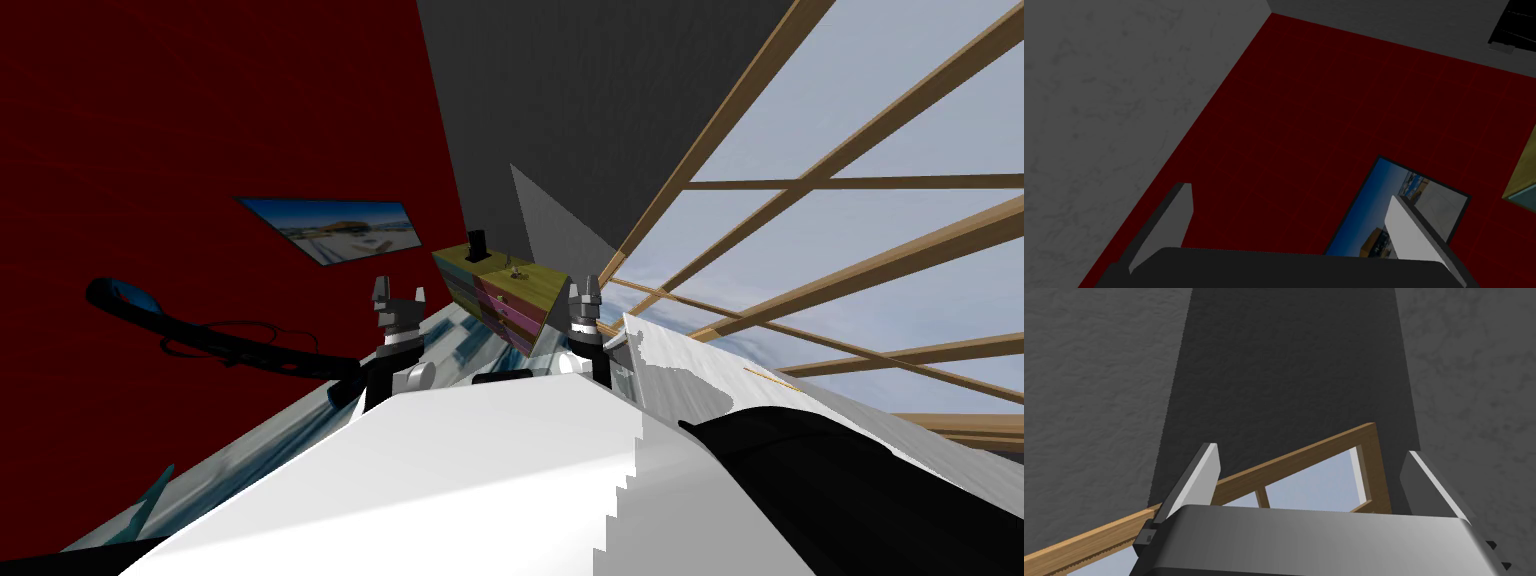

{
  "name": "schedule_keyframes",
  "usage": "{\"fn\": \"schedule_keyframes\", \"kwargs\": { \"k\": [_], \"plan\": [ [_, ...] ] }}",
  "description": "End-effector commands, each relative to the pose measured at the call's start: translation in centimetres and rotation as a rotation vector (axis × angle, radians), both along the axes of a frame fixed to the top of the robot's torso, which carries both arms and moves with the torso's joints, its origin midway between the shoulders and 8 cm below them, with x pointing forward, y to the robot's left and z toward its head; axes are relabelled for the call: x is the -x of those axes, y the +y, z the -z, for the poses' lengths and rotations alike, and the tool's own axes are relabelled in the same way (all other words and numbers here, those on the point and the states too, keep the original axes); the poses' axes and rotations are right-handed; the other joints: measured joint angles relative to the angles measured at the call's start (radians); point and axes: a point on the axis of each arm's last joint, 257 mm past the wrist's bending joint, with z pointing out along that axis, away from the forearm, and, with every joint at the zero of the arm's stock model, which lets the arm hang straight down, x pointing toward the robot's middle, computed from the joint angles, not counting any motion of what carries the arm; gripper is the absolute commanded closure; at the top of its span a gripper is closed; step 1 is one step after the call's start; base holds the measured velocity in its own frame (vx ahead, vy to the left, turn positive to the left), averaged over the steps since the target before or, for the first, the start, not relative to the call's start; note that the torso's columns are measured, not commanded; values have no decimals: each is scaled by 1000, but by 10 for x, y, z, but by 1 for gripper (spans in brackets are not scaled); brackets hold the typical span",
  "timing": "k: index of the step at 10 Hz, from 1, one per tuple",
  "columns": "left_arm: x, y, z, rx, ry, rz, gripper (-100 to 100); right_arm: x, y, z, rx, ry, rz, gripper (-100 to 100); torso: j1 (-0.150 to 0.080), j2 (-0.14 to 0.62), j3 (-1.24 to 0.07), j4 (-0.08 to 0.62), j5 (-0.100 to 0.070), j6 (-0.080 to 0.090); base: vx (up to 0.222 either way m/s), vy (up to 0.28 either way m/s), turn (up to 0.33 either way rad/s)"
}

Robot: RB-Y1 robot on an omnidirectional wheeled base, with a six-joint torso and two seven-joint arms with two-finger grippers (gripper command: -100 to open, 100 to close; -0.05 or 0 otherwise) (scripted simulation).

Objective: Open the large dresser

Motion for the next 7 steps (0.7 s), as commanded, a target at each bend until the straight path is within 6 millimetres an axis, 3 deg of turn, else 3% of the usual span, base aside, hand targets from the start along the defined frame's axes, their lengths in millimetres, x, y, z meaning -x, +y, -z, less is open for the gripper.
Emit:
{"fn": "schedule_keyframes", "kwargs": {
  "k": [1, 7],
  "plan": [
    [0, 0, 0, 0, 0, 0, 0, 0, 0, 0, 0, 0, 0, 0, 0, 40, -82, 41, 0, 0, 0, 0, 0],
    [0, 0, 0, 0, 0, 0, 0, 0, 0, 0, 0, 0, 0, 0, 0, 470, -939, 470, 0, 0, 0, 0, 0]
  ]
}}
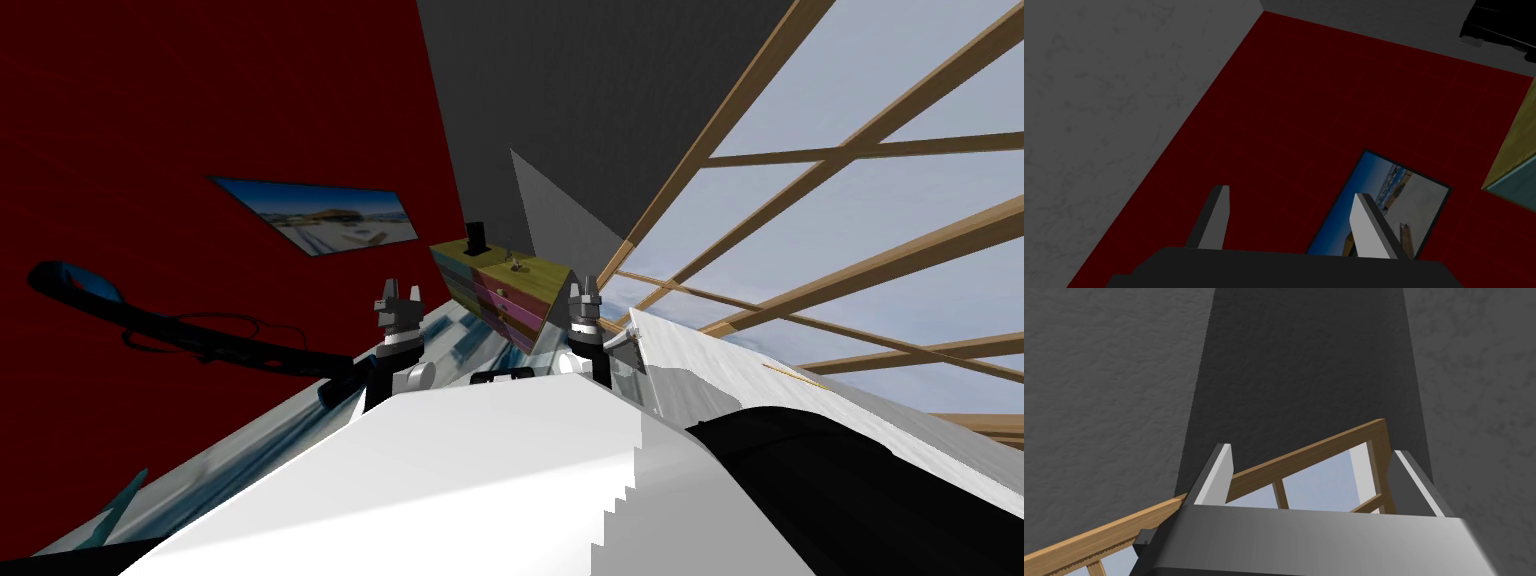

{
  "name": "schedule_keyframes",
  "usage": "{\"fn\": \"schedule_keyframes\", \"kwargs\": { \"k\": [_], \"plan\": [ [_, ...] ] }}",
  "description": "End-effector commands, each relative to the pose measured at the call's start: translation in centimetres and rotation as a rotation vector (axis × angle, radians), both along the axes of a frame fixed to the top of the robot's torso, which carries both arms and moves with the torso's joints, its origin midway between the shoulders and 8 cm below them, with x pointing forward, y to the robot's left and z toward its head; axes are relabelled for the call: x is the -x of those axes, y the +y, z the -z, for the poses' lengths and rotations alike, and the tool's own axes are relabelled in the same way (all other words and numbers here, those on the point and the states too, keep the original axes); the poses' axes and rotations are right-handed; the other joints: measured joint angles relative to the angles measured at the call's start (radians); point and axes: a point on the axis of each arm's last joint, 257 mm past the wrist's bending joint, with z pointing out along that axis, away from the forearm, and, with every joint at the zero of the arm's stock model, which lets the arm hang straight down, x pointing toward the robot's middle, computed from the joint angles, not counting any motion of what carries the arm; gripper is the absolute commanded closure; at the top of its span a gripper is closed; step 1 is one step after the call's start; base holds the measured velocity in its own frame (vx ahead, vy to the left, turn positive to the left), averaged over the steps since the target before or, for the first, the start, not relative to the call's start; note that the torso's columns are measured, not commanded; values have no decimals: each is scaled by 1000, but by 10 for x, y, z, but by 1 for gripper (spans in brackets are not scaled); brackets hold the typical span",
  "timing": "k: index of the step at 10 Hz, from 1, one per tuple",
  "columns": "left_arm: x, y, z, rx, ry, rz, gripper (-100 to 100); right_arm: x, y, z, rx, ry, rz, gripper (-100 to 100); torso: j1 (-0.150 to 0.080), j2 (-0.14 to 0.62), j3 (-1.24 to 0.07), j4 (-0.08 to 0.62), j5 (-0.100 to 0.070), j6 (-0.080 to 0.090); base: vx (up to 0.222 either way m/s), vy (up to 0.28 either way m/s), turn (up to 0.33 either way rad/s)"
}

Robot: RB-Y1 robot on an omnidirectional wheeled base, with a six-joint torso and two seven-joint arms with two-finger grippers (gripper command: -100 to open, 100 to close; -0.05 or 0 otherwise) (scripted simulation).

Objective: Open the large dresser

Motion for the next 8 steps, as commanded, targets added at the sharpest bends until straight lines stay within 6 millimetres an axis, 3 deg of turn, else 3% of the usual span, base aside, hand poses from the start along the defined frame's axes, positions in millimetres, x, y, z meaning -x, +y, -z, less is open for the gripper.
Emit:
{"fn": "schedule_keyframes", "kwargs": {
  "k": [1, 2, 3, 5, 8],
  "plan": [
    [0, 0, 0, 0, 0, 0, 0, 0, 0, 0, 0, 0, 0, 0, 0, 74, -148, 74, 0, 0, 0, 0, 0],
    [0, 0, 0, 0, 0, 0, 0, 0, 0, 0, 0, 0, 0, 0, 0, 148, -295, 148, 0, 0, 0, 0, 0],
    [-3, -5, 4, -37, 14, 22, -100, 0, 0, 0, 0, 0, 0, 0, 0, 221, -443, 221, 0, 0, 15, -1, -25],
    [-9, -12, 13, -82, 39, 51, -100, 0, 0, 0, 0, 1, 0, 0, 0, 264, -532, 264, 0, 0, 26, -5, -46],
    [-20, -21, 32, -126, 81, 85, -100, 0, 0, 0, 0, 1, 0, 0, 0, 267, -537, 268, 0, 0, 45, -4, -61]
  ]
}}
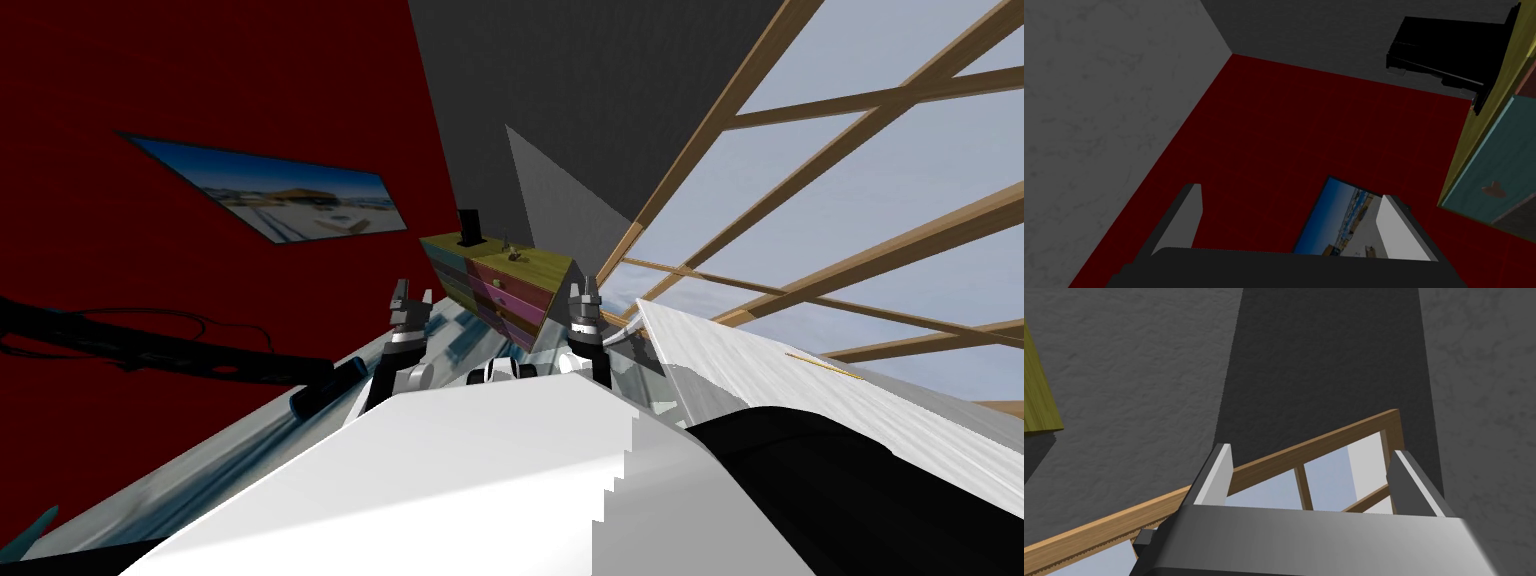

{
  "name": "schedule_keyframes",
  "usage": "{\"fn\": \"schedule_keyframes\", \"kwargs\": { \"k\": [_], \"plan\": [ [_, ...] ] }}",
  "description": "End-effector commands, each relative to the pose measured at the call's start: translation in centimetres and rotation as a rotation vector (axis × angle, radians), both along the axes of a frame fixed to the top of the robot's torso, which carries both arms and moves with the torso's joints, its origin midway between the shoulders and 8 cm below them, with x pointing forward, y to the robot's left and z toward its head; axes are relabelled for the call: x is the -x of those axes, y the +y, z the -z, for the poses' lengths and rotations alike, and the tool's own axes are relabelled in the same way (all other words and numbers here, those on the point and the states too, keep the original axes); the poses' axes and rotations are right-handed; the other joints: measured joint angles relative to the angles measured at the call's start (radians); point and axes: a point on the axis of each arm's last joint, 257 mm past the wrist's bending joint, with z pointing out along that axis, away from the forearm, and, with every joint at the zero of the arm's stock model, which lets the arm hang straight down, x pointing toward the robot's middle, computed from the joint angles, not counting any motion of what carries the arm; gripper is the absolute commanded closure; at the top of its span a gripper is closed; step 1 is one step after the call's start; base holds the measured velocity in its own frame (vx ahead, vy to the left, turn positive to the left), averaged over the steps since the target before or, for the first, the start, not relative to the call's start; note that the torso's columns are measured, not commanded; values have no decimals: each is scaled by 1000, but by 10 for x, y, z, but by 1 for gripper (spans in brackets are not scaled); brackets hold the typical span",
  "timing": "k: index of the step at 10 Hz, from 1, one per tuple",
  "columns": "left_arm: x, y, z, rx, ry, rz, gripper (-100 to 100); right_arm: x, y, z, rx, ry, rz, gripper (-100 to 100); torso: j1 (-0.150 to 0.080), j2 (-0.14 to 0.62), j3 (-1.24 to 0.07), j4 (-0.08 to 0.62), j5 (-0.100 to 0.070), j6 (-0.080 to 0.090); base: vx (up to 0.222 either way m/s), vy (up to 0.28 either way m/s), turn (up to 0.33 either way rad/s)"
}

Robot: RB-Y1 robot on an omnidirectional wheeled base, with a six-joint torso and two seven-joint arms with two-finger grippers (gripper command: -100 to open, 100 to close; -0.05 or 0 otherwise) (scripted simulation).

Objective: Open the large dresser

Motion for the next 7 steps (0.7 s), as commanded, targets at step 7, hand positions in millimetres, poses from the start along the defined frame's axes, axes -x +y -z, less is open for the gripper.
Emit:
{"fn": "schedule_keyframes", "kwargs": {
  "k": [7],
  "plan": [
    [-31, -21, 63, -50, 125, 57, -100, 0, 0, 0, 0, 0, 0, 0, 0, 1, 0, 0, 0, 0, 56, -3, -76]
  ]
}}
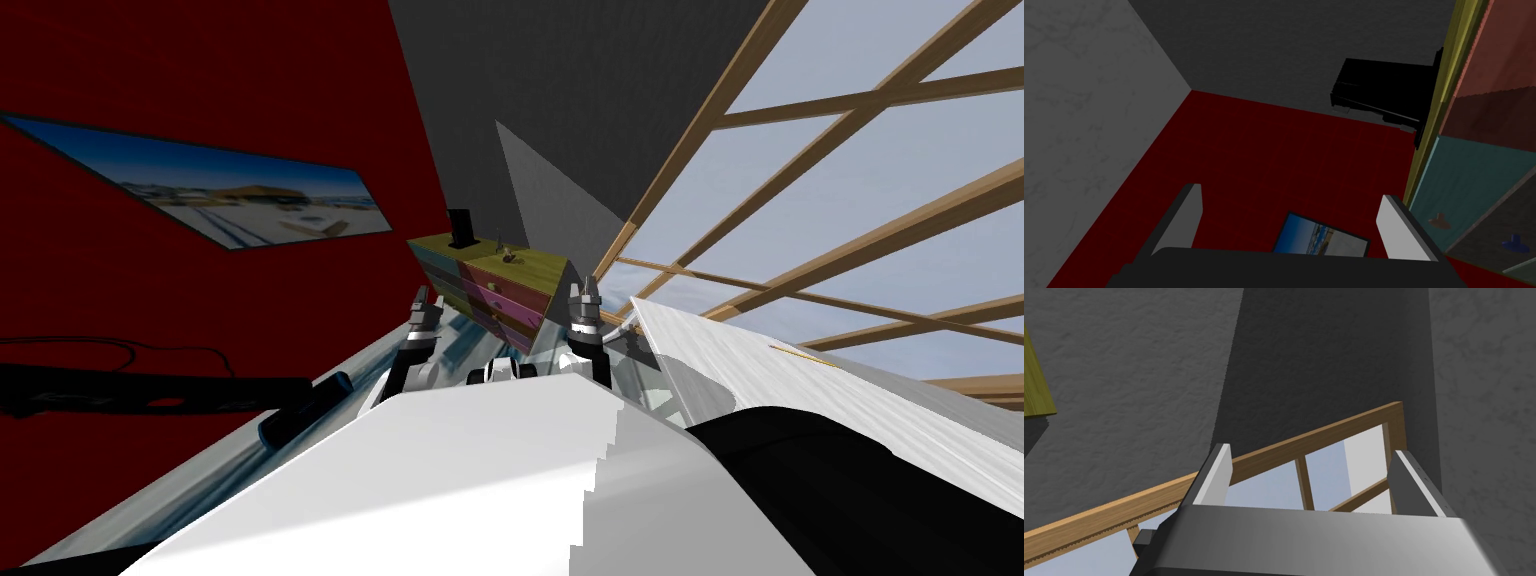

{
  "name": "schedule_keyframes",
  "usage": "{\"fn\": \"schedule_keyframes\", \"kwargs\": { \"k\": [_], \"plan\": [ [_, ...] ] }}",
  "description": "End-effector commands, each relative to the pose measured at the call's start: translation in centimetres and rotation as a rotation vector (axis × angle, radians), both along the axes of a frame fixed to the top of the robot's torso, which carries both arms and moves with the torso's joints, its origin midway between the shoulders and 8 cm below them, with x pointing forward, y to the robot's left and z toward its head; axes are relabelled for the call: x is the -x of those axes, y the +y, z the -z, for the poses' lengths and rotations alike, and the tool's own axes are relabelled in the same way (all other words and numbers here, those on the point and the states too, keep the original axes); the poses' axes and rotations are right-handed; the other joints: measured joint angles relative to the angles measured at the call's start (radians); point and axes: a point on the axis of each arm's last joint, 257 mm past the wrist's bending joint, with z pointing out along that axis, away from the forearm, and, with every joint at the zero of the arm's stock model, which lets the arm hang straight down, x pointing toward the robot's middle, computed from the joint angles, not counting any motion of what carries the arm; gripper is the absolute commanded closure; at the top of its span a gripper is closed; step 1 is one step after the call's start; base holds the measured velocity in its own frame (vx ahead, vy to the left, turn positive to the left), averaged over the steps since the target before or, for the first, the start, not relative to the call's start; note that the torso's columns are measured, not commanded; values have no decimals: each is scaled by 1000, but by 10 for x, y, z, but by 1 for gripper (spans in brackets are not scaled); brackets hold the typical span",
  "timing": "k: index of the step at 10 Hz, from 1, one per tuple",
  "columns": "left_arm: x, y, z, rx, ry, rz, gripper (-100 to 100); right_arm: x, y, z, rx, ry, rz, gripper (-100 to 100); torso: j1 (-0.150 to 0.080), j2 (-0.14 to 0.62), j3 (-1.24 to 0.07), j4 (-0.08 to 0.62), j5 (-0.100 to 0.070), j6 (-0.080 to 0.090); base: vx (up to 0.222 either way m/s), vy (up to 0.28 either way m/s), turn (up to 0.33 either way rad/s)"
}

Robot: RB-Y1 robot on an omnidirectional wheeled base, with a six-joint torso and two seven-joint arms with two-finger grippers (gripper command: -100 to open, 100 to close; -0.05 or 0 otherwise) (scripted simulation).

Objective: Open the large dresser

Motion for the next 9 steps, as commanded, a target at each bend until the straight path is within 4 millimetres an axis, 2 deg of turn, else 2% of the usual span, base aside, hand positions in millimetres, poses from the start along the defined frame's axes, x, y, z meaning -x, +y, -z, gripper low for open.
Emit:
{"fn": "schedule_keyframes", "kwargs": {
  "k": [1, 9],
  "plan": [
    [-8, -8, 19, -1, 36, 10, -100, 0, 0, 0, 0, 0, 0, 0, 0, 0, 0, 0, 0, 0, 53, -4, -63],
    [-31, -34, 75, 7, 139, 42, -100, 0, 0, 0, 0, 0, 0, 0, 0, 0, 0, 0, 0, 0, 54, 0, -73]
  ]
}}
